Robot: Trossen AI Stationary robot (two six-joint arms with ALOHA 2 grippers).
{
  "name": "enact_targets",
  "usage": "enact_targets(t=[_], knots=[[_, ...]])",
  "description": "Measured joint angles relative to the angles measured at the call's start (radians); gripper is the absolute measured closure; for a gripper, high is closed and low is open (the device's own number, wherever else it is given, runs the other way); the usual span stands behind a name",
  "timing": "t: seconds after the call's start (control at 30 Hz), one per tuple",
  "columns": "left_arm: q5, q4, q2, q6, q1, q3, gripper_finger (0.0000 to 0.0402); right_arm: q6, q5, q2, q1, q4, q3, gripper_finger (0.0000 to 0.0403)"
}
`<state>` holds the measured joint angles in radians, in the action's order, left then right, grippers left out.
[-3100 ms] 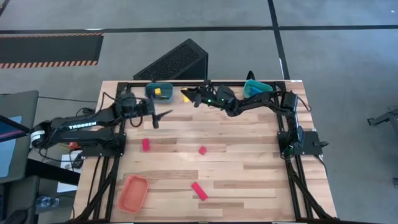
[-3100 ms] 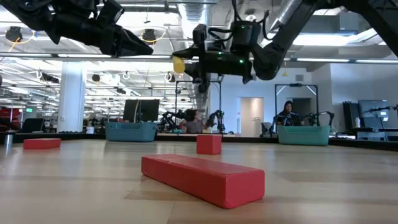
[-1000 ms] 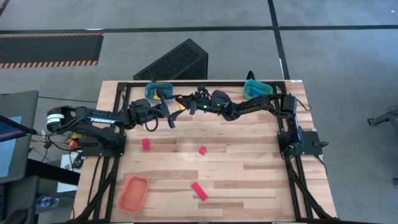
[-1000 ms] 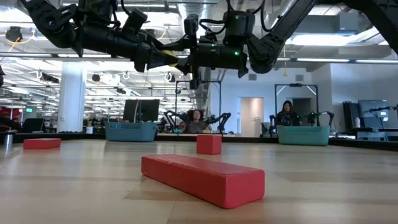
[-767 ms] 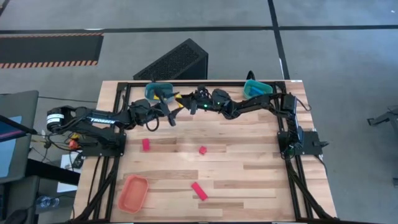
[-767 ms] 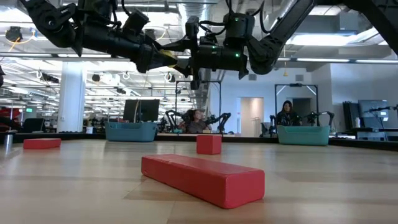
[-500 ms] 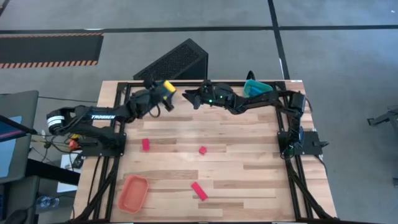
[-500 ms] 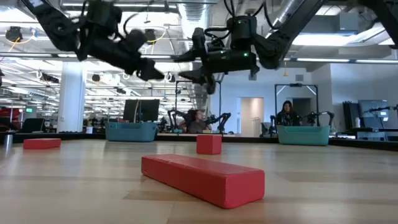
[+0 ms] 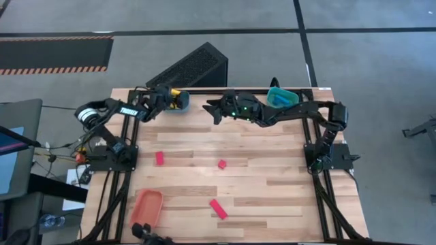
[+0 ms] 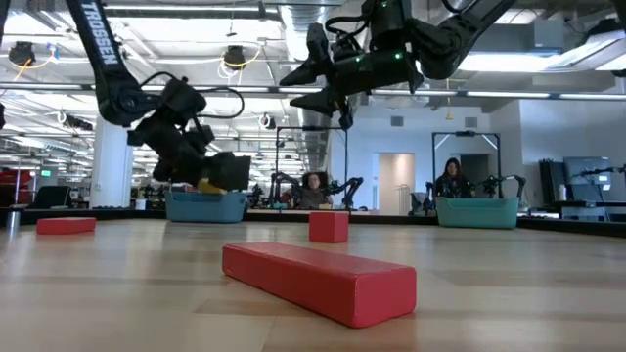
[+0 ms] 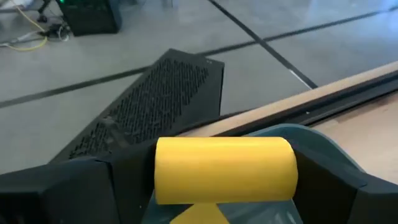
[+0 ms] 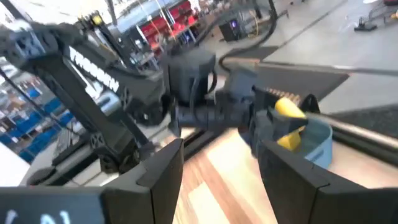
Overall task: Sort & place blocks by color
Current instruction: Put the yellow block into the blue bin, then put the top right red block into the orange bin
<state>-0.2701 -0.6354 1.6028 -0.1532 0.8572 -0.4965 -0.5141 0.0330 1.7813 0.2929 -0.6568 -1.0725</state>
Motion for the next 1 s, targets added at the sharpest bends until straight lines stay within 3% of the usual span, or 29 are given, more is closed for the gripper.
enact_targets(t=[0.27, 0.53, 0.87, 1.0], knots=[[0.084, 0.119, -0.003, 0.033, -0.011, -0.071, 0.0082, -0.003, -0.003, 0.001, 0.031, 0.156, 0.000, 0.0179], [0.128, 0.212, -0.191, 0.135, -0.069, -0.071, 0.0080, 0.008, -0.003, 0.002, 0.025, 0.318, 0.000, 0.0184], [0.100, 0.397, -0.535, 0.283, -0.304, -0.071, 0.0079, 0.124, 0.088, 0.002, -0.209, 0.495, 0.000, 0.0208], [0.123, 0.441, -0.634, 0.339, -0.411, -0.071, 0.0079, 0.157, 0.074, -0.002, -0.328, 0.503, -0.001, 0.0221]])
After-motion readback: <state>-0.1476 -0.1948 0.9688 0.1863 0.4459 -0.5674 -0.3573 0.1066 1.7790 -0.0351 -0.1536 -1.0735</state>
